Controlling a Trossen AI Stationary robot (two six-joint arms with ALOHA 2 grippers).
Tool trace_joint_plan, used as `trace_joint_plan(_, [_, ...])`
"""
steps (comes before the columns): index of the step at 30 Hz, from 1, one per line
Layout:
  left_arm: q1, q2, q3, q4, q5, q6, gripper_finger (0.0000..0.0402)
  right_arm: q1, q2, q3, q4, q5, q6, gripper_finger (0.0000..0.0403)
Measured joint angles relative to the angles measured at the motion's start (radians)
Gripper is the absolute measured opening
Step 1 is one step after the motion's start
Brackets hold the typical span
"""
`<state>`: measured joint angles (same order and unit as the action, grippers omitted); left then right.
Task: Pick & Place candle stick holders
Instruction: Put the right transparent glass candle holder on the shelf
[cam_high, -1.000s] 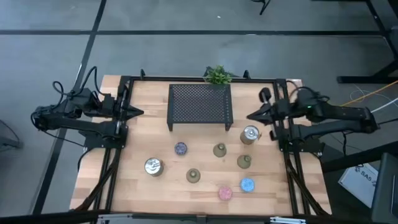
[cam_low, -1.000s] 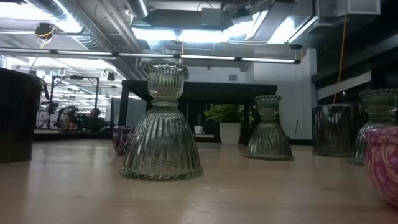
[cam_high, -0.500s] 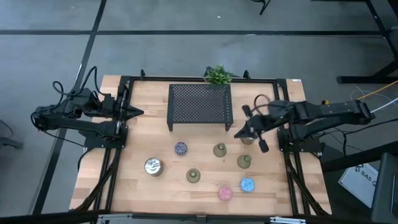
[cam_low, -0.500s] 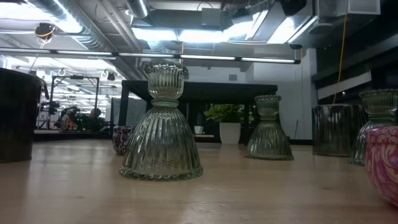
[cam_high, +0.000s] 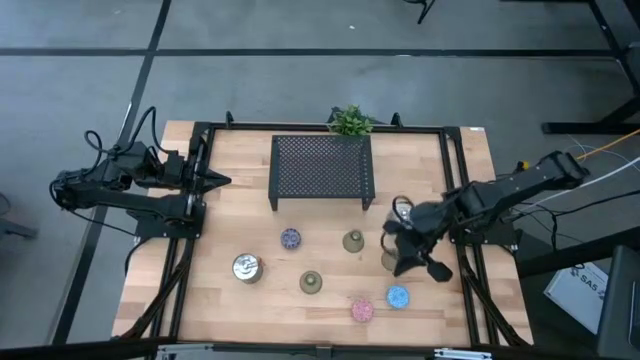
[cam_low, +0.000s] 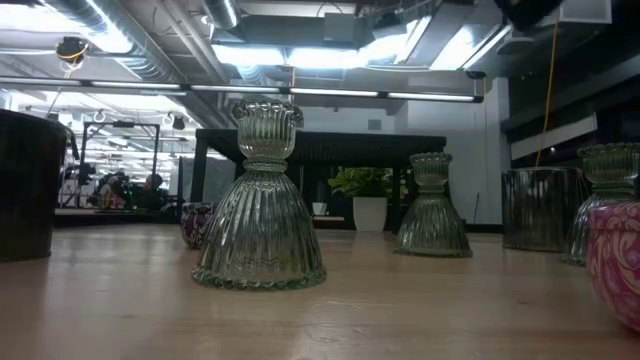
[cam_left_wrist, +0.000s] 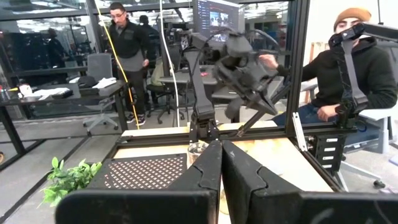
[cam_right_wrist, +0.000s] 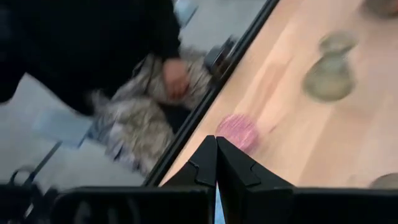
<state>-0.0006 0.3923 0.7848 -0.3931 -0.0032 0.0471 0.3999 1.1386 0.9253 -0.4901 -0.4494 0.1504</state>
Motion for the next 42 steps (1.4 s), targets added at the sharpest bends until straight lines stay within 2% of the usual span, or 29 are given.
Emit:
trace_joint_plan(4, [0.000, 0.000, 0.000, 0.000, 0.000, 0.000, 0.0008, 0.037, 0.034, 0.000, -0.075, 0.020, 0.008, 0.0008])
trace_joint_plan(10, [0.000, 0.000, 0.000, 0.000, 0.000, 0.000, 0.0006, 0.056, 0.067, 0.000, -0.250, 0.169, 0.070, 0.0008])
trace_joint_plan(16, [0.000, 0.000, 0.000, 0.000, 0.000, 0.000, 0.0008, 0.051, 0.073, 0.000, -0.281, 0.286, 0.066, 0.0008])
trace_joint_plan(20, [0.000, 0.000, 0.000, 0.000, 0.000, 0.000, 0.0006, 0.050, 0.073, 0.000, -0.290, 0.296, 0.071, 0.0008])
trace_joint_plan(29, [0.000, 0.000, 0.000, 0.000, 0.000, 0.000, 0.0007, 0.051, 0.073, 0.000, -0.293, 0.293, 0.219, 0.0011])
trace_joint_plan(35, [0.000, 0.000, 0.000, 0.000, 0.000, 0.000, 0.0007, 0.050, 0.073, 0.000, -0.318, 0.327, 0.273, 0.0037])
trace_joint_plan(42, [0.000, 0.000, 0.000, 0.000, 0.000, 0.000, 0.0006, 0.052, 0.086, -0.001, -0.323, 0.345, 0.209, 0.0077])
